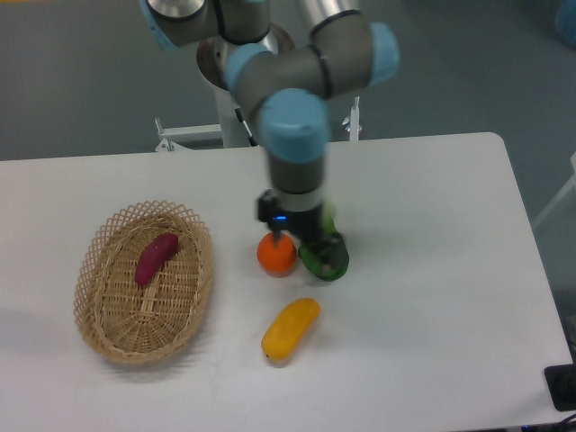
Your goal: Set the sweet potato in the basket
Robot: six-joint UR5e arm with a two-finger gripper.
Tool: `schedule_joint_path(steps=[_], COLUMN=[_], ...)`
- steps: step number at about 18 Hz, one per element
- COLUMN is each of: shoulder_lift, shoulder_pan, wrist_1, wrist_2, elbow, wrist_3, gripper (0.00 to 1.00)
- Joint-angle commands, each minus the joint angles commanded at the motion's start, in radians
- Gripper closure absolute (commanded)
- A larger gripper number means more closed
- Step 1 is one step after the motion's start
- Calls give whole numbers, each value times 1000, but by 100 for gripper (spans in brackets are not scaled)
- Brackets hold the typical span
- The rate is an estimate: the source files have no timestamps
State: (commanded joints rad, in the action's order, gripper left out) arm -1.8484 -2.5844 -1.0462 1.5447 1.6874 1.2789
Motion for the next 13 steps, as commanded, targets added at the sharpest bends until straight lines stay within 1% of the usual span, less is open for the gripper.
schedule_joint_path(steps=[5,9,13], shoulder_lift=[-21,-51,-75], shoulder_pan=[-114,-172,-210], wrist_1=[-2,-3,-3], wrist_2=[-2,-2,-2], elbow=[-21,-57,-90], wrist_3=[153,236,290], gripper=[0,0,0])
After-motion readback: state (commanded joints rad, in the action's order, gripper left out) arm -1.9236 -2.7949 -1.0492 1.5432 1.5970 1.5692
